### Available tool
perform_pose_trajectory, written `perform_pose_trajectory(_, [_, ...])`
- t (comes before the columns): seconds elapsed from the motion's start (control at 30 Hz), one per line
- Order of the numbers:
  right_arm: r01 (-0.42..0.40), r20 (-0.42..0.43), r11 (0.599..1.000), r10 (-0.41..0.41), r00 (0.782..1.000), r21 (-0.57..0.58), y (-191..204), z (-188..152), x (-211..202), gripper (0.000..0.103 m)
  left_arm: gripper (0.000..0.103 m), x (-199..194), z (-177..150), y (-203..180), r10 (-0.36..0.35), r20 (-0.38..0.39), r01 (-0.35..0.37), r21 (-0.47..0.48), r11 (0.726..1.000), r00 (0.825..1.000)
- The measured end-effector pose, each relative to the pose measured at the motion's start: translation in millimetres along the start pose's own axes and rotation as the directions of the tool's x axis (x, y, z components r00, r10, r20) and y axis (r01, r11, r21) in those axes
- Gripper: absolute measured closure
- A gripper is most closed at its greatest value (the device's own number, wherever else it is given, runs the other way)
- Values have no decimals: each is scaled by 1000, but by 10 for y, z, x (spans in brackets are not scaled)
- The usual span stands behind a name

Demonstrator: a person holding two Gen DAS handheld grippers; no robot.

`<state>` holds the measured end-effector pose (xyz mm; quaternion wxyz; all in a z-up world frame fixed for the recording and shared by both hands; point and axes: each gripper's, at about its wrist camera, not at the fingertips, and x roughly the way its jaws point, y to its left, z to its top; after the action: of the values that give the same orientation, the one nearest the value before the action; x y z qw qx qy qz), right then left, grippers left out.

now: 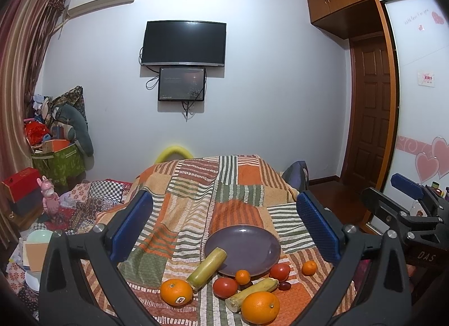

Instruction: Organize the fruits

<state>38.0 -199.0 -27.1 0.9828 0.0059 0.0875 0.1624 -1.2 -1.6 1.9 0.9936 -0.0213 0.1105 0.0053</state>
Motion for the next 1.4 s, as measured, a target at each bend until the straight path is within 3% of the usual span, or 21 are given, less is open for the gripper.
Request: perform_pose_trajectory(1.4, [-35, -15, 999, 35, 999, -26, 53, -15, 25, 0, 0, -12, -29, -47, -4, 1, 4, 25, 1000, 1000])
